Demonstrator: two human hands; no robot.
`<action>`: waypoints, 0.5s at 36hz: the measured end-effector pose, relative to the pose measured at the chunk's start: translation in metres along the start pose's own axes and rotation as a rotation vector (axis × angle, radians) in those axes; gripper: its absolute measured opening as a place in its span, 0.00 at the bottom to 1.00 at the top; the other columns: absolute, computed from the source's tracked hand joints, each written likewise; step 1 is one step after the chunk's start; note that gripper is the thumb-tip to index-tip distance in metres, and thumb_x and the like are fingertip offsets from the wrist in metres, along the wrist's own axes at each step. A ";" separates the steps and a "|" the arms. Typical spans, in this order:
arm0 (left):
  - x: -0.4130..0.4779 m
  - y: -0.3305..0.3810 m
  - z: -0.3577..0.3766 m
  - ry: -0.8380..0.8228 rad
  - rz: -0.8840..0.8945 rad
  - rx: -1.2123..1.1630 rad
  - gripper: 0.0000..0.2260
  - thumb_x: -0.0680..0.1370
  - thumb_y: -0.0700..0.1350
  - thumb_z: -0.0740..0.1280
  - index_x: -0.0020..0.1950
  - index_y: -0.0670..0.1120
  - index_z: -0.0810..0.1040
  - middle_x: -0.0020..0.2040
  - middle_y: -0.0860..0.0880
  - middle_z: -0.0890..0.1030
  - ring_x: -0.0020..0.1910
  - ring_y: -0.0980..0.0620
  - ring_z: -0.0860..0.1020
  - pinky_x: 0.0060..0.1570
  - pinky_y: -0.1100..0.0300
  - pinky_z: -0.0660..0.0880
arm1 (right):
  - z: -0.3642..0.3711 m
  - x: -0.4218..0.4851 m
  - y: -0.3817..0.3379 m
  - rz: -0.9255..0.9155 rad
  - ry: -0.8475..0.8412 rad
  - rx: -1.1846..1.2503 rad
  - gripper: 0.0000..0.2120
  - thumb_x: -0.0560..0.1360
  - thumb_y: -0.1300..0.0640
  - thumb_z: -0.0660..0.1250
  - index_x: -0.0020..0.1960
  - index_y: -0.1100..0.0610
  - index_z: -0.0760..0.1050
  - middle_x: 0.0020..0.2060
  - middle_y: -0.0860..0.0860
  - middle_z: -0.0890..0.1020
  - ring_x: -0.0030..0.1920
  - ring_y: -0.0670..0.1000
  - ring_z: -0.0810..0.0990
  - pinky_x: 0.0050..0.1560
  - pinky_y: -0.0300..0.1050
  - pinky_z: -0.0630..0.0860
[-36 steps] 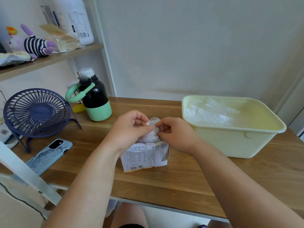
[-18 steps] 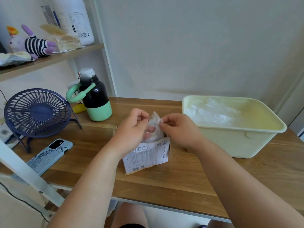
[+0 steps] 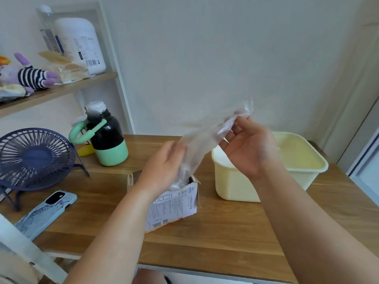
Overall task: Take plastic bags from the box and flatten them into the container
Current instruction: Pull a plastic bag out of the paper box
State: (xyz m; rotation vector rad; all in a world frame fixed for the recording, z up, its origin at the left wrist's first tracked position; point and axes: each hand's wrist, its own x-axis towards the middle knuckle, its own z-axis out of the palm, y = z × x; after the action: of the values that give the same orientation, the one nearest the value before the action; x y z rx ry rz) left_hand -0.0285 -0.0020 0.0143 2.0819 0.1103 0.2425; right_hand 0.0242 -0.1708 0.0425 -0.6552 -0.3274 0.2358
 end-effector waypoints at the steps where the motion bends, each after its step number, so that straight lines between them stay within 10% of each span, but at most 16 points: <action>1: 0.002 0.004 0.003 -0.006 -0.029 -0.085 0.34 0.73 0.68 0.56 0.74 0.52 0.65 0.69 0.58 0.71 0.66 0.57 0.70 0.63 0.57 0.68 | -0.001 -0.001 -0.005 0.011 -0.001 0.040 0.03 0.68 0.62 0.61 0.40 0.56 0.71 0.32 0.50 0.80 0.37 0.50 0.79 0.41 0.42 0.79; 5: 0.009 0.023 0.016 -0.199 -0.079 -0.416 0.37 0.66 0.72 0.66 0.69 0.53 0.72 0.65 0.56 0.77 0.62 0.55 0.76 0.62 0.52 0.73 | -0.010 -0.008 -0.025 0.003 0.013 0.074 0.06 0.68 0.63 0.58 0.37 0.56 0.72 0.33 0.52 0.80 0.38 0.52 0.80 0.43 0.45 0.79; 10: 0.021 0.041 0.038 -0.081 -0.054 -0.535 0.08 0.78 0.44 0.68 0.57 0.51 0.78 0.50 0.48 0.83 0.46 0.52 0.81 0.50 0.53 0.76 | -0.029 -0.021 -0.054 -0.002 -0.025 0.020 0.04 0.60 0.59 0.63 0.34 0.58 0.75 0.35 0.55 0.81 0.41 0.57 0.81 0.52 0.52 0.77; 13: 0.029 0.050 0.044 -0.009 0.029 -0.452 0.06 0.77 0.42 0.68 0.48 0.53 0.80 0.44 0.54 0.81 0.41 0.56 0.79 0.44 0.58 0.74 | -0.045 -0.027 -0.074 0.053 -0.029 -0.060 0.18 0.55 0.50 0.72 0.42 0.57 0.75 0.45 0.57 0.81 0.49 0.61 0.78 0.63 0.61 0.70; 18: 0.041 0.058 0.046 -0.100 0.168 -0.066 0.08 0.76 0.40 0.67 0.47 0.54 0.81 0.45 0.53 0.80 0.36 0.60 0.76 0.28 0.74 0.70 | -0.052 -0.024 -0.100 0.149 0.209 -0.486 0.21 0.63 0.41 0.71 0.48 0.54 0.73 0.41 0.54 0.80 0.37 0.54 0.76 0.49 0.53 0.75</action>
State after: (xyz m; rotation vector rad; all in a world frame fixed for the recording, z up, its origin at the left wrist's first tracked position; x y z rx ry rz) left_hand 0.0200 -0.0631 0.0476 2.0356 -0.1321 0.2400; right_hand 0.0323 -0.2843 0.0610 -1.1777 -0.1324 0.2286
